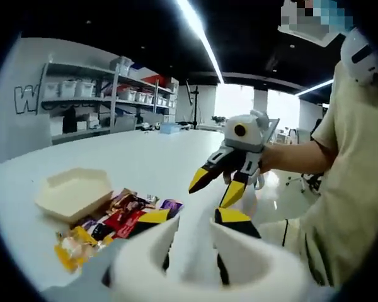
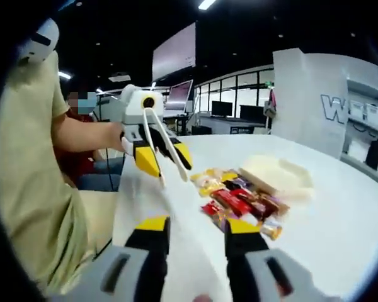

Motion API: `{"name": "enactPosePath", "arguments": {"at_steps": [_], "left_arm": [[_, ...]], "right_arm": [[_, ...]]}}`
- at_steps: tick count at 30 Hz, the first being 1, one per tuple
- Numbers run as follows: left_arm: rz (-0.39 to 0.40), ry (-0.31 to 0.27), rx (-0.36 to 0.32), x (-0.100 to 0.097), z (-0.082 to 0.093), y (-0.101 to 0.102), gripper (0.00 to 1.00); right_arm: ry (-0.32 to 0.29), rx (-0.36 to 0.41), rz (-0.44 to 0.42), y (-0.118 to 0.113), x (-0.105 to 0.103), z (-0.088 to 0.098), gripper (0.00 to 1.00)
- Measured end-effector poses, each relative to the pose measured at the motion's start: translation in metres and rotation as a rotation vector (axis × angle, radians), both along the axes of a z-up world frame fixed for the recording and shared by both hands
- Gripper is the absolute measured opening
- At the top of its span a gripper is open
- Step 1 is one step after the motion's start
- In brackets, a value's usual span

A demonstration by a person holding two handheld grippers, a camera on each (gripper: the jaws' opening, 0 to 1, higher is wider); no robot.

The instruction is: Place the target food into the container with the food tongs after gripping and lifting it, then release it inside without dropping or visibly crushing the food.

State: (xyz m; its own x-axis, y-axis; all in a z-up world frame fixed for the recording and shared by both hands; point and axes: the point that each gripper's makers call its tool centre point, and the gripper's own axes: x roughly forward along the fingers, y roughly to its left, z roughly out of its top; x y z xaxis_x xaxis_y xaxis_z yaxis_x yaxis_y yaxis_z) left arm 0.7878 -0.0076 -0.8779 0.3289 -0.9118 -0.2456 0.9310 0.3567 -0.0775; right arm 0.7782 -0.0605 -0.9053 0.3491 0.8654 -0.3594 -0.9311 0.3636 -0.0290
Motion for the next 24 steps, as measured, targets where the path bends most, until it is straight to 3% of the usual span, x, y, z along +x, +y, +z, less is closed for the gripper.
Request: {"name": "enactPosePath", "arguments": {"at_steps": [24], "left_arm": [[-0.011, -0.018, 0.106, 0.021, -0.006, -0.016, 0.25]], "right_arm": [[-0.007, -0.022, -0.086, -0.021, 0.01, 0.002, 0.45]]}}
